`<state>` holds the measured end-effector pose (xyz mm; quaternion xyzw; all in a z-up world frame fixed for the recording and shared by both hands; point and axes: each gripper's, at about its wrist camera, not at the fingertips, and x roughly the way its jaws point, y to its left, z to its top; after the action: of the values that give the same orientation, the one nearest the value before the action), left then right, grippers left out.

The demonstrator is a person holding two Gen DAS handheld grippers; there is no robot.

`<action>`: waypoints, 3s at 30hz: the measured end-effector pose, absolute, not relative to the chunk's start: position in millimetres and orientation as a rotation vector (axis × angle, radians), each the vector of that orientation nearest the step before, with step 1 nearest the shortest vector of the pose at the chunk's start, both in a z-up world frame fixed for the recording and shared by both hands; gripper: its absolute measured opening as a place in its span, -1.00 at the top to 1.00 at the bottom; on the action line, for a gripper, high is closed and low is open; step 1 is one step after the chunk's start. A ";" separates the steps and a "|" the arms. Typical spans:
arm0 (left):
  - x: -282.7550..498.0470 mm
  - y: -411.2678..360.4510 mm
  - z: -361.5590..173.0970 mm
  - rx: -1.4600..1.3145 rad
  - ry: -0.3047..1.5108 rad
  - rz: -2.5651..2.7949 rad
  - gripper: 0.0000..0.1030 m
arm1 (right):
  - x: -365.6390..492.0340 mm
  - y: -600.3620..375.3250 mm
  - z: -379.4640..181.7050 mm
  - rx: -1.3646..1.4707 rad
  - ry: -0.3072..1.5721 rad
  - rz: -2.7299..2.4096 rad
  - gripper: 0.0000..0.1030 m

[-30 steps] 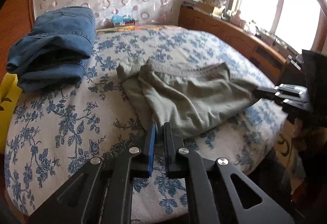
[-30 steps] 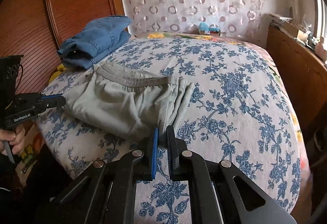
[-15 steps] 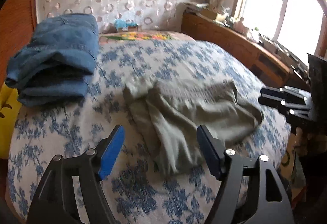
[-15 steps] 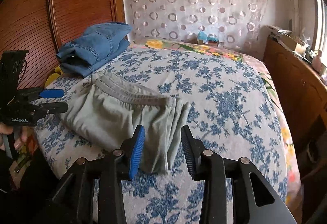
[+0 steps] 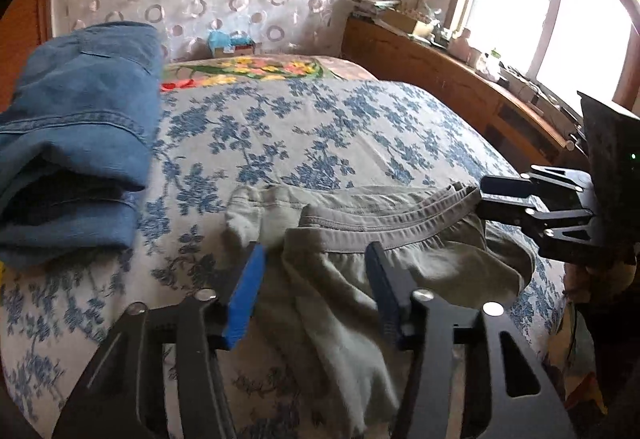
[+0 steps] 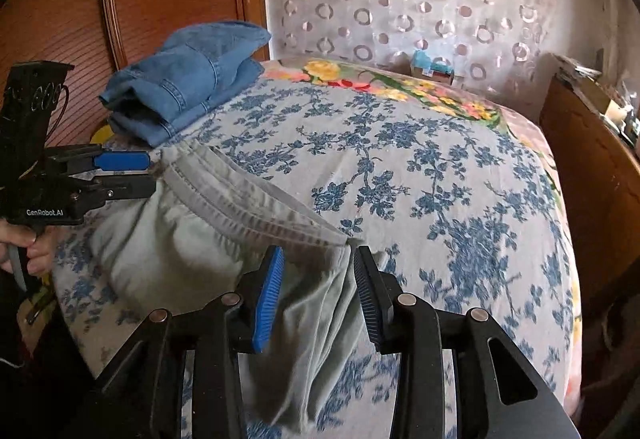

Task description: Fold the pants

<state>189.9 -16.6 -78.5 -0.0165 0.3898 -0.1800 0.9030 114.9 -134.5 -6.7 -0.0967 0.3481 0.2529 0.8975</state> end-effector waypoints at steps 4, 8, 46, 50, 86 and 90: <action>200.7 -19.6 -87.4 -0.023 0.839 -0.379 0.11 | 130.4 -131.9 -17.4 -0.201 0.760 0.515 0.26; 204.0 -21.8 -86.0 -0.027 0.831 -0.412 0.55 | 137.7 -134.0 -22.4 -0.164 0.772 0.541 0.68; 180.4 -17.2 -89.7 0.013 0.866 -0.316 -0.38 | 63.2 -170.2 -6.7 -0.109 0.769 0.447 0.28; 178.2 -16.7 -95.8 0.019 0.870 -0.311 -0.38 | 40.4 -178.1 -6.2 -0.103 0.786 0.449 0.28; 178.0 -19.9 -98.9 0.044 0.856 -0.304 -0.49 | 54.5 -181.6 -2.0 -0.087 0.832 0.404 0.27; 178.1 -20.1 -98.9 0.044 0.856 -0.304 -0.49 | 66.5 -172.2 -6.1 -0.091 0.836 0.411 0.15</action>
<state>178.1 -20.1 -98.9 0.0214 0.4134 -0.1466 0.8984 66.5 -172.2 -6.1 -0.0438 0.4031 0.1979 0.8924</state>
